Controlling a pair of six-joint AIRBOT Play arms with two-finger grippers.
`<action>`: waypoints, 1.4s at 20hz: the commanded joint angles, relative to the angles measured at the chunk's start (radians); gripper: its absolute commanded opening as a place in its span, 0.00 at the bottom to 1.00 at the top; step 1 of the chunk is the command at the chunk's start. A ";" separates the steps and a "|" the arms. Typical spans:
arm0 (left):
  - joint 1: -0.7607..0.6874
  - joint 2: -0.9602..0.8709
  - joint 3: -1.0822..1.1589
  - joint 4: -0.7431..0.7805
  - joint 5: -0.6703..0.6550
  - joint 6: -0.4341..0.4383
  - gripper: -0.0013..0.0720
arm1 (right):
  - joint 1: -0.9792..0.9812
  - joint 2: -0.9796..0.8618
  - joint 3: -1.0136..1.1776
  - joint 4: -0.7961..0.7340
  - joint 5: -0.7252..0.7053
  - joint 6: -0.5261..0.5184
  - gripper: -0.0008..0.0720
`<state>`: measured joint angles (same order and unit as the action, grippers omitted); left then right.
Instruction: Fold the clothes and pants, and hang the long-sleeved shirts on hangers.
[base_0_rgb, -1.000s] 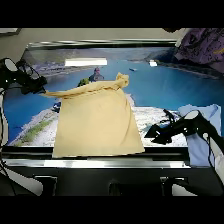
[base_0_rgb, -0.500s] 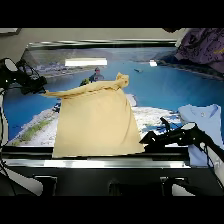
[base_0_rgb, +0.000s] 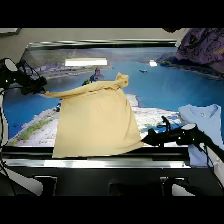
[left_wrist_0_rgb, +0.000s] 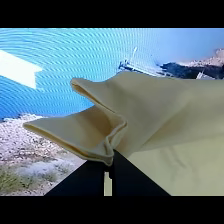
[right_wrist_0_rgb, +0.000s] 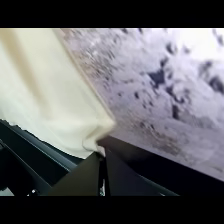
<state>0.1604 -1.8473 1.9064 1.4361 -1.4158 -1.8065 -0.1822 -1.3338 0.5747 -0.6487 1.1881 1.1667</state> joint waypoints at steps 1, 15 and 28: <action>0.000 -0.001 0.001 0.000 -0.023 0.000 0.05 | -0.001 0.002 0.263 -0.084 -0.058 0.135 0.06; -0.050 -0.019 0.001 0.001 -0.054 0.000 0.05 | -0.002 -0.289 0.940 -0.277 -0.167 0.559 0.61; -0.050 -0.019 0.001 0.000 -0.062 0.000 0.05 | 0.232 0.067 0.055 0.098 -0.029 0.154 0.68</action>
<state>0.1112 -1.8660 1.9068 1.4364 -1.4788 -1.8069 -0.0715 -1.3575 0.8783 -0.7364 1.2415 1.4078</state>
